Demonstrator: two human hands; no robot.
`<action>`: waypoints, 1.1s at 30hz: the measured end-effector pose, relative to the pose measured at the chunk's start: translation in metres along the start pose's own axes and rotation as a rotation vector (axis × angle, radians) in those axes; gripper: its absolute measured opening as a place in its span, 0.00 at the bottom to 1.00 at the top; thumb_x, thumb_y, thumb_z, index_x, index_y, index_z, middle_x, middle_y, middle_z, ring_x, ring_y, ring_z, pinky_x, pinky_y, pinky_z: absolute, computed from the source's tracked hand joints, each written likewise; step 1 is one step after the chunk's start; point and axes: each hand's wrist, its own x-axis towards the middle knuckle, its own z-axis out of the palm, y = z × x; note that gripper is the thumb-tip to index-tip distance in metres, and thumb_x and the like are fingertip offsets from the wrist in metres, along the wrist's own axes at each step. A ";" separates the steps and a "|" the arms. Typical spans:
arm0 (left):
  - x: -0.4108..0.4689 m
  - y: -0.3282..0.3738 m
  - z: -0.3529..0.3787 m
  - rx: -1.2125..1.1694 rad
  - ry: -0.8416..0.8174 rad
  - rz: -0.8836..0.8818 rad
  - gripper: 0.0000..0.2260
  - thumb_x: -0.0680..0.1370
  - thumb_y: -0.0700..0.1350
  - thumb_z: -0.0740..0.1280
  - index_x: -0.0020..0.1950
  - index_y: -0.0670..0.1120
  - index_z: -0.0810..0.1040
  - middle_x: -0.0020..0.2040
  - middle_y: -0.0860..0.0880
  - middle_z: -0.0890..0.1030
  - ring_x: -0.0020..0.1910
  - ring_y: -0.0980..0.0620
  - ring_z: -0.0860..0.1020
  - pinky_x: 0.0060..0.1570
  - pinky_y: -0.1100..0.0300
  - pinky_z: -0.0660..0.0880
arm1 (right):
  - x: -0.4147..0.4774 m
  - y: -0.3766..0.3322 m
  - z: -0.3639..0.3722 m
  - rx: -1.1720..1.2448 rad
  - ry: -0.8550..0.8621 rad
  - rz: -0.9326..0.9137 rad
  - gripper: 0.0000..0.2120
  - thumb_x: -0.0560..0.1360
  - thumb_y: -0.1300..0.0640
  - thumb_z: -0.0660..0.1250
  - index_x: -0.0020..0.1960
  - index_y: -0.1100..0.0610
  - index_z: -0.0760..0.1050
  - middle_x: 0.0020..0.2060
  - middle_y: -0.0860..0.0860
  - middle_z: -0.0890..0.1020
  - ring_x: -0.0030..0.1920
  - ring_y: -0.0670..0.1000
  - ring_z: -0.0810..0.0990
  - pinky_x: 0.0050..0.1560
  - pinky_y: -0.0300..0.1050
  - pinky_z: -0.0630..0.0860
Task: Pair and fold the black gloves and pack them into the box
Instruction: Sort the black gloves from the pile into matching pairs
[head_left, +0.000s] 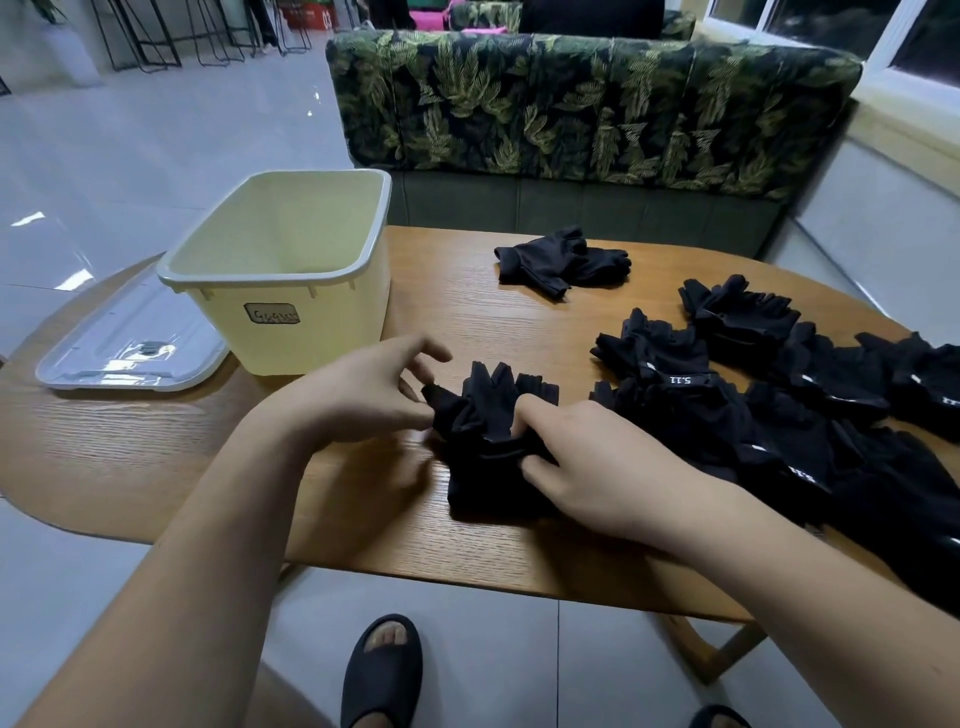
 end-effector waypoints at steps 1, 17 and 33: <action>-0.001 0.000 -0.001 -0.008 -0.033 -0.027 0.28 0.73 0.45 0.79 0.69 0.61 0.74 0.57 0.51 0.82 0.48 0.53 0.85 0.53 0.55 0.84 | 0.000 -0.001 0.000 -0.007 0.001 -0.004 0.05 0.83 0.51 0.63 0.56 0.51 0.69 0.37 0.47 0.77 0.38 0.50 0.75 0.40 0.51 0.72; 0.002 -0.002 0.001 -0.307 -0.137 -0.070 0.29 0.75 0.31 0.76 0.71 0.53 0.74 0.51 0.39 0.85 0.41 0.46 0.86 0.34 0.62 0.79 | -0.008 -0.008 0.012 -0.125 0.095 -0.101 0.18 0.88 0.52 0.54 0.76 0.41 0.67 0.69 0.43 0.81 0.65 0.55 0.81 0.57 0.56 0.80; 0.005 -0.008 -0.001 -0.454 -0.192 -0.108 0.25 0.77 0.33 0.75 0.70 0.51 0.75 0.45 0.44 0.87 0.44 0.48 0.86 0.36 0.62 0.80 | -0.014 -0.005 0.016 -0.155 0.039 -0.034 0.19 0.87 0.55 0.56 0.77 0.42 0.66 0.68 0.45 0.81 0.66 0.55 0.78 0.59 0.56 0.79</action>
